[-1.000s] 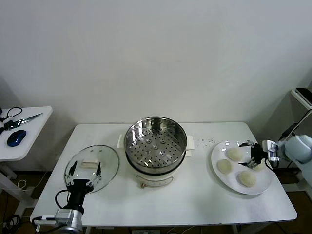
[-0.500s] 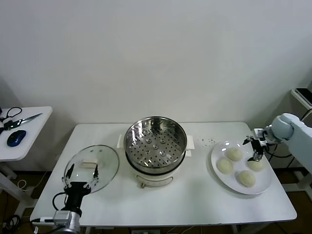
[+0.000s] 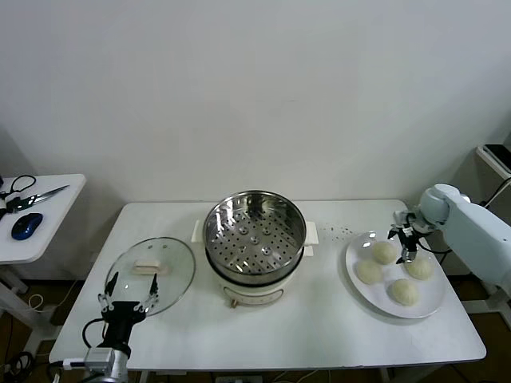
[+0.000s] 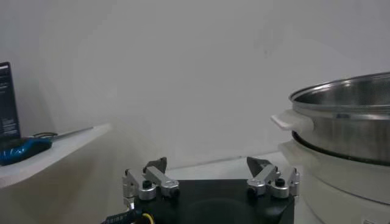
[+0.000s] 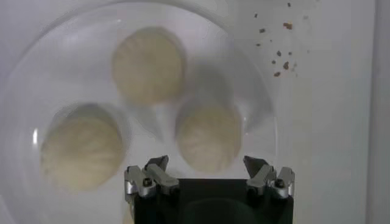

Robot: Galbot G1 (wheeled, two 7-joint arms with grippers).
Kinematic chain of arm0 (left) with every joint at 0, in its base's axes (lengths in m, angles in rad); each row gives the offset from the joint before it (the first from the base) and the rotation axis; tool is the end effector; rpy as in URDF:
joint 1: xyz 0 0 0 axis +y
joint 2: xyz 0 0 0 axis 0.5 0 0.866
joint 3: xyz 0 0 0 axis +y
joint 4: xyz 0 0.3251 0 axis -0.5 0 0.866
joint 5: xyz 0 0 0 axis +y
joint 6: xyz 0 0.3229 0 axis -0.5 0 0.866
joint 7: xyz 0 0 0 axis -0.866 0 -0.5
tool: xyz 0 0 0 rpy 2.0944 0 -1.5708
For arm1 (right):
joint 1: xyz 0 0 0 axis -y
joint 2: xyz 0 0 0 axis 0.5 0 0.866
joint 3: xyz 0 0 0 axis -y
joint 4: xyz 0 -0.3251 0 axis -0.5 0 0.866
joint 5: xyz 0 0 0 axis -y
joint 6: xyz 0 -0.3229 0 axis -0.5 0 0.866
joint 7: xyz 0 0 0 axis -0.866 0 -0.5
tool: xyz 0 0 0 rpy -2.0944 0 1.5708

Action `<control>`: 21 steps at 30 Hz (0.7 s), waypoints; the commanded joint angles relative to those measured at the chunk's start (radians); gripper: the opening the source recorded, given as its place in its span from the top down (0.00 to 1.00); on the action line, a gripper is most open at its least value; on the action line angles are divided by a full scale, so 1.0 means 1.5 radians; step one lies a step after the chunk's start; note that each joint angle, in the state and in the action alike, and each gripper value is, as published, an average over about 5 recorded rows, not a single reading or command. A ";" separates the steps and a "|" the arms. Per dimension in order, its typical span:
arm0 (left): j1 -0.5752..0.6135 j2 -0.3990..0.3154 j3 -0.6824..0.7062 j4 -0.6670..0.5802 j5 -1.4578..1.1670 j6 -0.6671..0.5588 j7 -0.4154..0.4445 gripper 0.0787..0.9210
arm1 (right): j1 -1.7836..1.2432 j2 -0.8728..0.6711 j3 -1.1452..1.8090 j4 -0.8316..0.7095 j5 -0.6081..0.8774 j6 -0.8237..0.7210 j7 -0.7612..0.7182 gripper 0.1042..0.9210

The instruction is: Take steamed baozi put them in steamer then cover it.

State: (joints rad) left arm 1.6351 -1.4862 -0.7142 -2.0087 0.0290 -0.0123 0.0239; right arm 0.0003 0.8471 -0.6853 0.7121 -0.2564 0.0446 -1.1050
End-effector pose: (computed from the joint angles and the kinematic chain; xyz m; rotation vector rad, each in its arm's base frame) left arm 0.1375 0.0711 -0.3114 0.1469 -2.9906 -0.2934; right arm 0.5202 -0.2293 -0.2139 1.1268 -1.3490 1.3300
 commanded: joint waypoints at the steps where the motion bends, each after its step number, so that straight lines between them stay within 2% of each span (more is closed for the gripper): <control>1: 0.002 0.000 -0.001 0.000 0.000 0.000 -0.001 0.12 | -0.001 0.065 0.019 -0.087 -0.035 0.015 -0.006 0.12; 9: 0.006 -0.001 -0.001 0.003 0.000 -0.003 -0.001 0.12 | 0.003 0.088 0.025 -0.127 -0.042 0.029 -0.007 0.13; 17: 0.006 -0.002 -0.001 0.004 0.001 -0.003 -0.002 0.12 | 0.002 0.094 0.031 -0.134 -0.042 0.033 -0.015 0.26; 21: 0.010 -0.002 -0.003 0.004 0.000 -0.004 -0.002 0.12 | 0.009 0.089 0.029 -0.127 -0.039 0.036 -0.018 0.29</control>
State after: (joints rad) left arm 1.6492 -1.4888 -0.7188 -2.0026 0.0293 -0.0190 0.0214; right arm 0.0096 0.9625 -0.6465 0.5463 -0.3067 0.0925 -1.1298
